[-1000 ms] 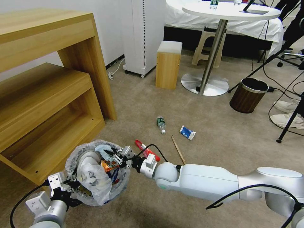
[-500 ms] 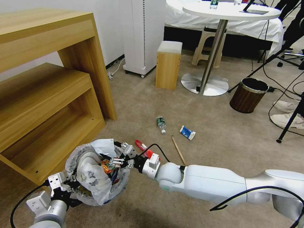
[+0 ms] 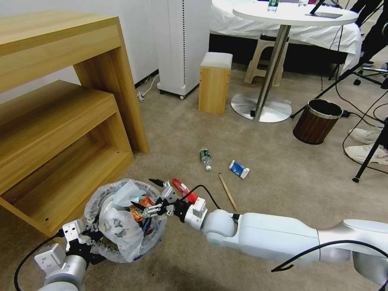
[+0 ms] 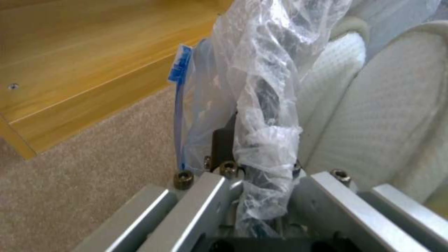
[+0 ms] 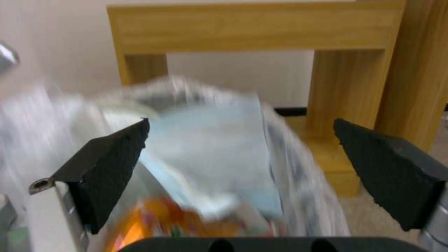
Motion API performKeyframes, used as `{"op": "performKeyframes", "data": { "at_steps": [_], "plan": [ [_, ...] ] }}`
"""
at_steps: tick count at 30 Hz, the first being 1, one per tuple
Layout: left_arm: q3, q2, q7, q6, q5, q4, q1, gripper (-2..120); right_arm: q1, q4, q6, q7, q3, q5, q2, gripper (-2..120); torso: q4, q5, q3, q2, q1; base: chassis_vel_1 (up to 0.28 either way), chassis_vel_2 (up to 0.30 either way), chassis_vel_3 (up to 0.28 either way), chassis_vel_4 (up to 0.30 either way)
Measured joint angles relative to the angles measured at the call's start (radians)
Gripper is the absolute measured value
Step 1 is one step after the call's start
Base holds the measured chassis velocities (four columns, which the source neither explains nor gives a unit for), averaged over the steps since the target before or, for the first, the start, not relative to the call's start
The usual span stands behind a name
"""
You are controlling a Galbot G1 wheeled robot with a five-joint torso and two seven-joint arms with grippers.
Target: Pick up the trash bin and place the garbage on the floor into it.
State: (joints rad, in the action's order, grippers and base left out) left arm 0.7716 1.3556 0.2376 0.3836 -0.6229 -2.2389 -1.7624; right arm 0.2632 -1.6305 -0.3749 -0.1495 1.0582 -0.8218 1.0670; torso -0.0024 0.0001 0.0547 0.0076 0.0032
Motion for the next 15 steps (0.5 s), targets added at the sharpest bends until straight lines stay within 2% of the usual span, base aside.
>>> {"op": "performKeyframes", "data": {
  "at_steps": [7, 15],
  "plan": [
    [0.000, -0.001, -0.002, -0.001, 0.004, 0.008, 0.003, 0, 0.002, -0.045, 0.000, -0.006, -0.032, -0.011, 0.000, 100, 0.0000, -0.0001, 0.000, 0.000, 0.000, 0.000, 0.000, 0.000, 0.000],
    [0.007, -0.013, -0.002, -0.001, 0.003, 0.015, 0.001, 0, 0.035, -0.093, -0.003, -0.039, -0.117, -0.010, -0.033, 100, 0.0000, -0.0001, 0.000, 0.000, 0.000, 0.000, 0.000, 0.000, 0.000]
  ]
}}
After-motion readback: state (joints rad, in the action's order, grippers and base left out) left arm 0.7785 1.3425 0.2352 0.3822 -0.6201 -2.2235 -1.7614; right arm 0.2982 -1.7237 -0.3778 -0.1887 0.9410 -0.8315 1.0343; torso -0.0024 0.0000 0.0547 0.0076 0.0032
